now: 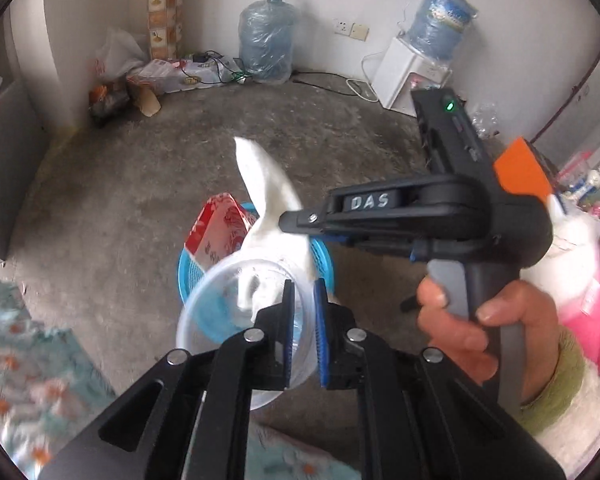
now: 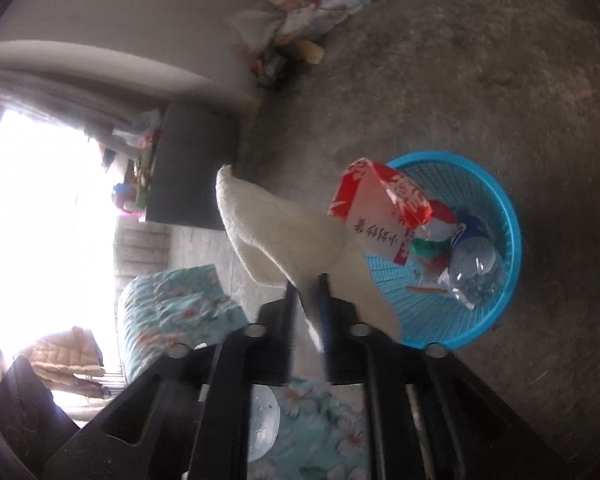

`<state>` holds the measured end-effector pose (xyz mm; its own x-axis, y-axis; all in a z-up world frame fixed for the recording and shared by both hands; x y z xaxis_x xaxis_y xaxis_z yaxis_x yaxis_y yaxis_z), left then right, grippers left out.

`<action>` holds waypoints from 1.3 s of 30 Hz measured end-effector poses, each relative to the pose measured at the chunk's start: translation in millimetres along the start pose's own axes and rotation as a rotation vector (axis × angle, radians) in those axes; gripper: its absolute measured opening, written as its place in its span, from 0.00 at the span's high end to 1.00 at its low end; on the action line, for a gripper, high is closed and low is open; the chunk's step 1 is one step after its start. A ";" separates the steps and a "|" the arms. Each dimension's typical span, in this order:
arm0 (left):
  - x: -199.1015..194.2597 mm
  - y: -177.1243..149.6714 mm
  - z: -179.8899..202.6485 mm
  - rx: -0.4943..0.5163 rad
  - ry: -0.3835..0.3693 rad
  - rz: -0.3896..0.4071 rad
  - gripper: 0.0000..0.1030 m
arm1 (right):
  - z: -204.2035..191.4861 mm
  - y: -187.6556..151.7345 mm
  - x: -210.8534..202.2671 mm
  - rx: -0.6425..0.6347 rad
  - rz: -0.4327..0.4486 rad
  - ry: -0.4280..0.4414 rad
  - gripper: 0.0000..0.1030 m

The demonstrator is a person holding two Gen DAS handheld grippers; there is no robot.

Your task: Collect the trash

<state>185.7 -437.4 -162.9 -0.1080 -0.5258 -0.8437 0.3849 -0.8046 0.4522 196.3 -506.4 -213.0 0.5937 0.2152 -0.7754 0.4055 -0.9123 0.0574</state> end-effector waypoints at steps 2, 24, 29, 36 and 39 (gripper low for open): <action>19.1 4.1 -7.5 -0.025 0.001 -0.013 0.47 | 14.3 8.2 16.2 0.015 -0.014 -0.033 0.52; -195.2 -38.9 42.5 -0.176 0.003 0.460 0.05 | -68.1 -91.8 -135.1 -0.354 0.272 -0.096 0.25; -263.3 -91.4 56.4 -0.259 0.107 0.556 0.05 | -136.3 -152.5 -179.9 -0.619 0.386 -0.077 0.11; -336.1 -170.5 58.4 -0.439 0.419 0.702 0.05 | -189.6 -231.9 -226.3 -0.873 0.566 -0.009 0.07; -353.1 -203.7 59.4 -0.507 0.624 0.717 0.05 | -197.6 -257.6 -229.8 -0.916 0.598 -0.053 0.07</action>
<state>91.0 -104.2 60.1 0.7254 -0.4799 -0.4934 0.5231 -0.0816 0.8484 92.7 -252.0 74.6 0.8448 -0.2118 -0.4913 0.4378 -0.2543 0.8624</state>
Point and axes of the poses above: each gripper's, at about its wrist camera, not at the fingertips, and x roughly the way its jaws point, z to its right, y to its top, the point moved 4 cm from there along x, roughly the way its jaws point, and after that the axes turned 8 degrees about -y, right-handed, at the moved point
